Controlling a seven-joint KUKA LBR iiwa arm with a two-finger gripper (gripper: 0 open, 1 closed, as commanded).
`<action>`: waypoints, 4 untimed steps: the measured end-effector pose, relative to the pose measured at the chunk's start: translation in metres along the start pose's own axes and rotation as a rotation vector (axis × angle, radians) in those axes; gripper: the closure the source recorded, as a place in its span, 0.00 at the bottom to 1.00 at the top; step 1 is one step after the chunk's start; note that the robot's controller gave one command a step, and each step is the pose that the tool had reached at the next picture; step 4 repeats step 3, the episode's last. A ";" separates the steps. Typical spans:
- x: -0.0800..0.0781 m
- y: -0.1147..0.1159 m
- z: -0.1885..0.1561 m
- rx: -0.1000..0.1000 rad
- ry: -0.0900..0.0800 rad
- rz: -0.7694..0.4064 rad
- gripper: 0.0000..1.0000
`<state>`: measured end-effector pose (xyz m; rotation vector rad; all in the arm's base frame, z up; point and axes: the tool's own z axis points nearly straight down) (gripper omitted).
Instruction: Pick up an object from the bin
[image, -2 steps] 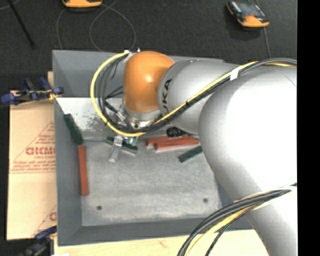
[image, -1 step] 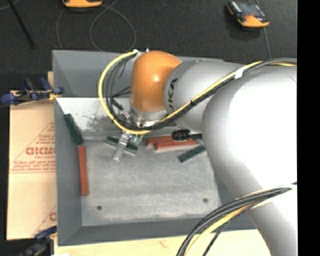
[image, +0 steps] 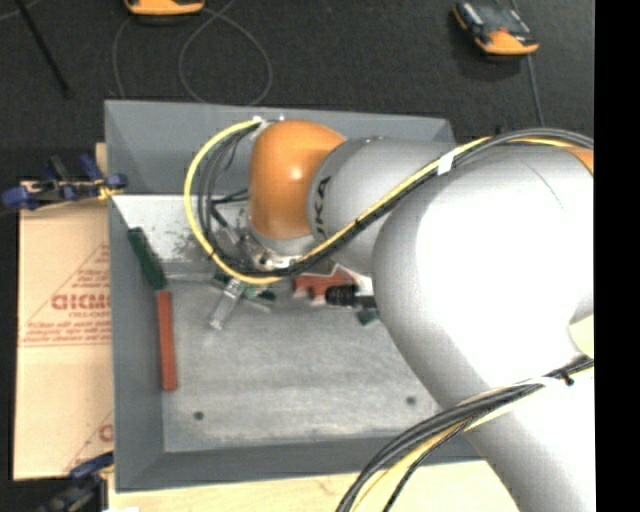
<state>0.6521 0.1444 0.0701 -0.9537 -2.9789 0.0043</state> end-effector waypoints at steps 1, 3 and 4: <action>0.001 -0.001 0.000 -0.001 -0.002 -0.001 0.00; -0.002 0.000 -0.130 -0.016 -0.020 -0.003 1.00; -0.002 0.000 -0.130 -0.016 -0.020 -0.003 1.00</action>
Offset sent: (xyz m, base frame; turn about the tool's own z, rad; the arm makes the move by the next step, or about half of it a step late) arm 0.0000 0.0000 0.0000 0.0000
